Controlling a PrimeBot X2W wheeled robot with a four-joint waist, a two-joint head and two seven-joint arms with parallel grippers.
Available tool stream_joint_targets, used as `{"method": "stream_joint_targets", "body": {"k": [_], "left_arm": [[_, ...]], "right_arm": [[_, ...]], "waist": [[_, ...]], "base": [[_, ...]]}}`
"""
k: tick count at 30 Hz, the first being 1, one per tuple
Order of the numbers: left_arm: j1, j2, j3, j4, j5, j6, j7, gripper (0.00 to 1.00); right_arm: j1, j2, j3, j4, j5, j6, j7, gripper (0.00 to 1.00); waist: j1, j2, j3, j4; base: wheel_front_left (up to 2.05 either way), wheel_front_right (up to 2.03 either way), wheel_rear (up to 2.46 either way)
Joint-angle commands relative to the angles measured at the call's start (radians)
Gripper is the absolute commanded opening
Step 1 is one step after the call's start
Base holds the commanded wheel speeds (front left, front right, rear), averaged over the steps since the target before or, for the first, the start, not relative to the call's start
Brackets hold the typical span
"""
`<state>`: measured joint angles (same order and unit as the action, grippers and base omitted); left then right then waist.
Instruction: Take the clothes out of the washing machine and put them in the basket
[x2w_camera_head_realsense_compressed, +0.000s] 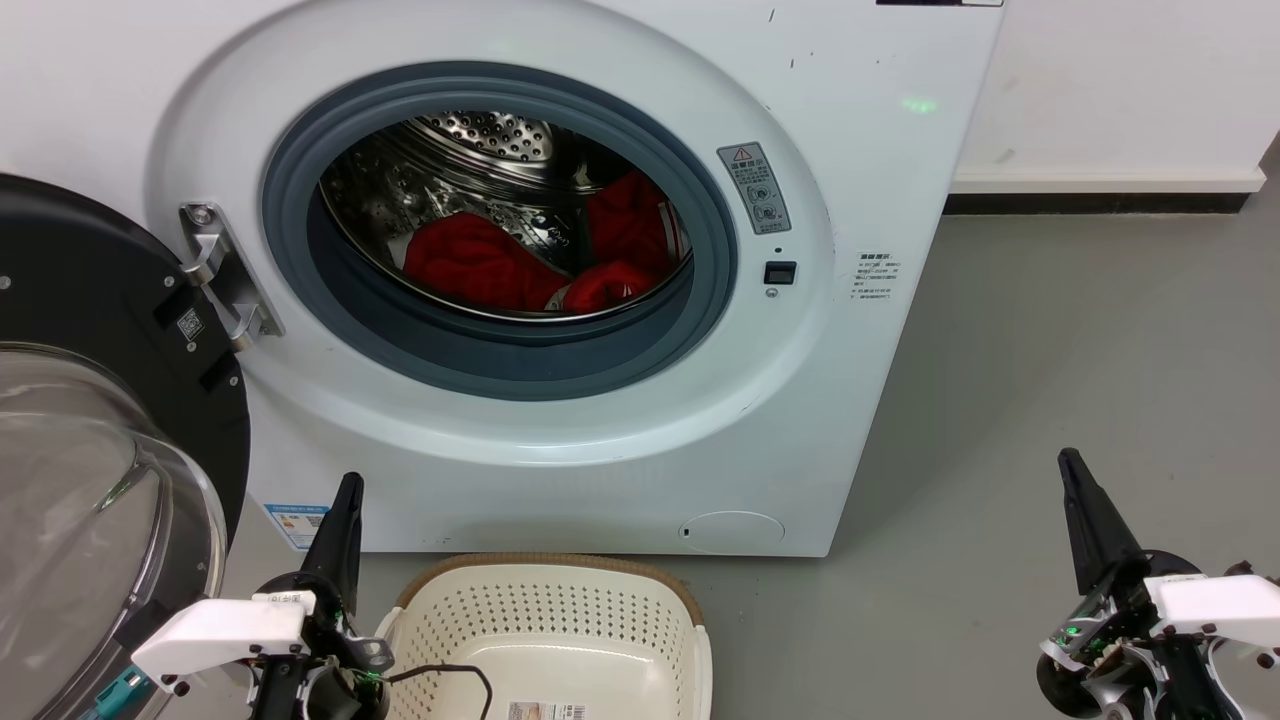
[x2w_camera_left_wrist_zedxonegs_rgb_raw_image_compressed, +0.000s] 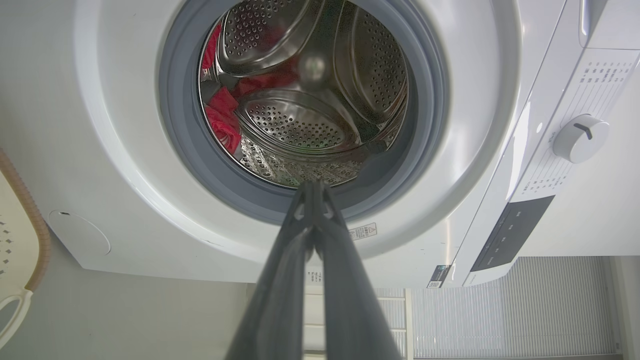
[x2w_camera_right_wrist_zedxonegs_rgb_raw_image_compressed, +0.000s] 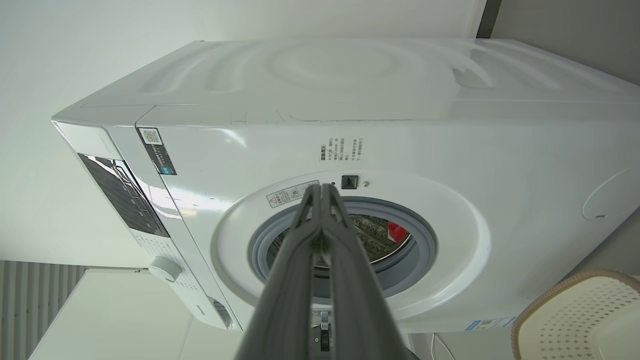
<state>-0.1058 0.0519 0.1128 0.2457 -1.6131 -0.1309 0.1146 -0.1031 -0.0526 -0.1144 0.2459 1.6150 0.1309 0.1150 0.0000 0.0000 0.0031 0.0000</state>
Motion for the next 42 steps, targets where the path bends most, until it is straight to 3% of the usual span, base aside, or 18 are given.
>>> {"method": "stream_joint_targets", "body": {"k": [1,40,41,42], "left_arm": [[-0.007,-0.002,0.002,0.0,0.001,-0.003,0.001,0.0],[-0.007,-0.002,0.002,0.0,0.001,-0.003,0.001,0.0],[0.0,0.0,0.0,0.0,0.0,0.0,0.0,1.0],[0.002,0.0,-0.001,0.005,0.0,0.0,0.0,1.0]], "right_arm": [[-0.013,0.004,0.0,0.001,-0.005,0.0,0.001,0.0],[-0.013,0.004,0.001,0.001,-0.004,0.0,0.0,0.0],[0.0,0.0,0.0,0.0,0.0,0.0,0.0,1.0],[0.002,0.0,0.0,0.004,0.0,0.0,0.0,1.0]], "waist": [[0.0,0.0,0.0,0.0],[0.0,0.0,0.0,0.0],[0.0,0.0,0.0,0.0],[0.0,0.0,0.0,0.0]], "base": [[0.0,0.0,0.0],[0.0,0.0,0.0],[0.0,0.0,0.0],[0.0,0.0,0.0]]}}
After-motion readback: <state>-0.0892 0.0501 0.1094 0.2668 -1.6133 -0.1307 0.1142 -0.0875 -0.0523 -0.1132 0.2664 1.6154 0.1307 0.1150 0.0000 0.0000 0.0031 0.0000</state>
